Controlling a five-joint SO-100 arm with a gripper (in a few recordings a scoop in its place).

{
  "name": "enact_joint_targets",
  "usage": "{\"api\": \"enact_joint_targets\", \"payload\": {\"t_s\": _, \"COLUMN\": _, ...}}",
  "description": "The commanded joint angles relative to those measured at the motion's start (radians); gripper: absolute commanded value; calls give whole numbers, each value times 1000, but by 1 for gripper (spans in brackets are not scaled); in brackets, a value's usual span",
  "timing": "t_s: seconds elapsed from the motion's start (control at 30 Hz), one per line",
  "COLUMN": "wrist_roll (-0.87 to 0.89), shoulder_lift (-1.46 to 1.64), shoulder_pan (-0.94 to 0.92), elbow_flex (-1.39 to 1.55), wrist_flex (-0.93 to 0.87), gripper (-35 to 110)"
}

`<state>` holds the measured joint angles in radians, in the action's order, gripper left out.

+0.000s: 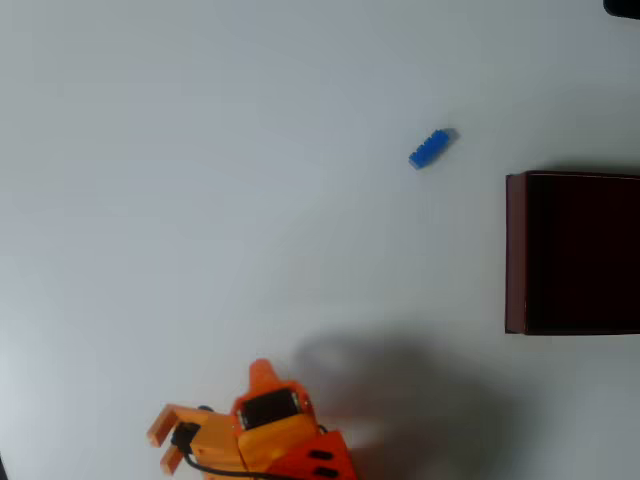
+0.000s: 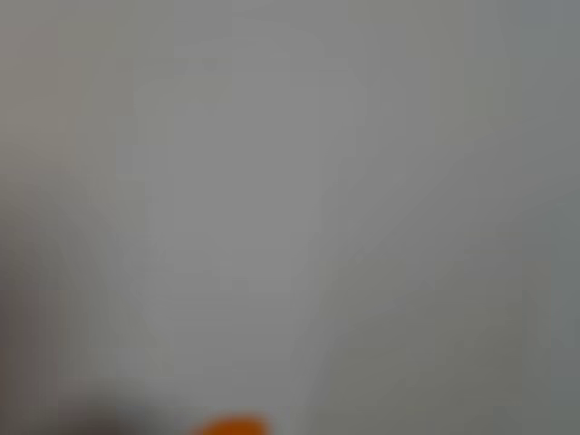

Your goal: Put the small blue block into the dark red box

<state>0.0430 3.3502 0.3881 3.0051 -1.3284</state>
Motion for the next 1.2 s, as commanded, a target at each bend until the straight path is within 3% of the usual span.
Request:
{"api": "enact_joint_targets", "payload": {"t_s": 0.0, "wrist_roll": 66, "shoulder_lift": 8, "shoulder_pan": -35, "elbow_flex": 0, "wrist_flex": -17, "gripper": 0}}
{"api": "enact_joint_targets", "payload": {"t_s": 0.17, "wrist_roll": 290, "shoulder_lift": 8, "shoulder_pan": -89, "elbow_flex": -11, "wrist_flex": 11, "gripper": 4}}
{"api": "enact_joint_targets", "payload": {"t_s": 0.37, "wrist_roll": 805, "shoulder_lift": -5, "shoulder_pan": -224, "elbow_flex": -152, "wrist_flex": -104, "gripper": 14}}
{"api": "enact_joint_targets", "payload": {"t_s": 0.57, "wrist_roll": 1167, "shoulder_lift": -95, "shoulder_pan": -258, "elbow_flex": -184, "wrist_flex": 60, "gripper": 19}}
{"api": "enact_joint_targets", "payload": {"t_s": 0.83, "wrist_roll": 1624, "shoulder_lift": -788, "shoulder_pan": -288, "elbow_flex": -583, "wrist_flex": 31, "gripper": 22}}
{"api": "enact_joint_targets", "payload": {"t_s": 1.17, "wrist_roll": 1835, "shoulder_lift": -1514, "shoulder_pan": -408, "elbow_flex": -1164, "wrist_flex": -77, "gripper": 25}}
